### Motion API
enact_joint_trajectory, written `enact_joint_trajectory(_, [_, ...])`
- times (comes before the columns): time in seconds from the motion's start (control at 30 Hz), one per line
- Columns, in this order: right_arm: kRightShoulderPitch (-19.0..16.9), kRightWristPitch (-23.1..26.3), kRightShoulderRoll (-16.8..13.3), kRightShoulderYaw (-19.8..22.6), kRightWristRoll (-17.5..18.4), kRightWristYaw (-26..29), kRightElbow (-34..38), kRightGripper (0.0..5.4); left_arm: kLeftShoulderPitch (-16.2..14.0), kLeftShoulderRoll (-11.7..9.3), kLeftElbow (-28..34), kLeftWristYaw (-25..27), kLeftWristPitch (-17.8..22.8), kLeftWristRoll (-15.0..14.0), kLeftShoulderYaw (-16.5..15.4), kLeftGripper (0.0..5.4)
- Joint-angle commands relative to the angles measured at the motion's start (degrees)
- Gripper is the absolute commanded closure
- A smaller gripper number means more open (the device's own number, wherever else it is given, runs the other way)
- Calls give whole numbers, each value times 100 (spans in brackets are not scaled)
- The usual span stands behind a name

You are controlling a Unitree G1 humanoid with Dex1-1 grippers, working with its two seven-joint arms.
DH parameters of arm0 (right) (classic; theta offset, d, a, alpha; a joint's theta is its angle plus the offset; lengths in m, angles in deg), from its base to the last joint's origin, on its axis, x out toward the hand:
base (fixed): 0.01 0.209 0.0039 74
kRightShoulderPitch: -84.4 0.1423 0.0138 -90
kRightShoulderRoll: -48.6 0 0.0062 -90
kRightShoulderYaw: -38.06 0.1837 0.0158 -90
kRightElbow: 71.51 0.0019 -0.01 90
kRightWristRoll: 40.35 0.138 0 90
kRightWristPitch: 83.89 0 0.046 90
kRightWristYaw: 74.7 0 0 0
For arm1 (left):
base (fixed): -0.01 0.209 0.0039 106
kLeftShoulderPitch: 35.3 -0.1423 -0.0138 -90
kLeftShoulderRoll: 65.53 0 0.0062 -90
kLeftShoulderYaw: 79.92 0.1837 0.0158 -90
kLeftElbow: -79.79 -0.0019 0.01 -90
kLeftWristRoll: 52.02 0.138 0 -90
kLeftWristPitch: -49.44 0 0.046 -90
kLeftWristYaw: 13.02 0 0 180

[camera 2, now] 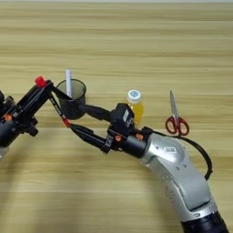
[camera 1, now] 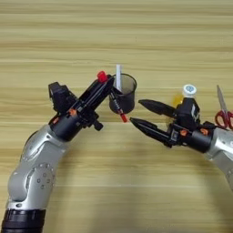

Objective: Move the objects on the table

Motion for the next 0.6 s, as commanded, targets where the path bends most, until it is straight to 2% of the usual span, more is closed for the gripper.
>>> enact_joint_trajectory(0.03, [55,157,13,178,295,-15,178,215,146,10,-113,-79,-204,232,-67,494])
enact_joint_trajectory(0.23, [219,171,133,482,696,-141,360,148,464,30,-336,-208,-611,608,-117,494])
enact_joint_trajectory(0.4, [706,-66,450,1085,974,-634,323,92,687,53,-502,-269,-773,725,-161,494])
enact_joint_trajectory(0.5, [1050,-396,624,1452,855,-959,156,66,735,65,-558,-272,-868,806,-155,494])
enact_joint_trajectory(0.6, [1356,-839,719,1723,548,-1198,-204,30,794,89,-618,-296,-911,823,-133,494])
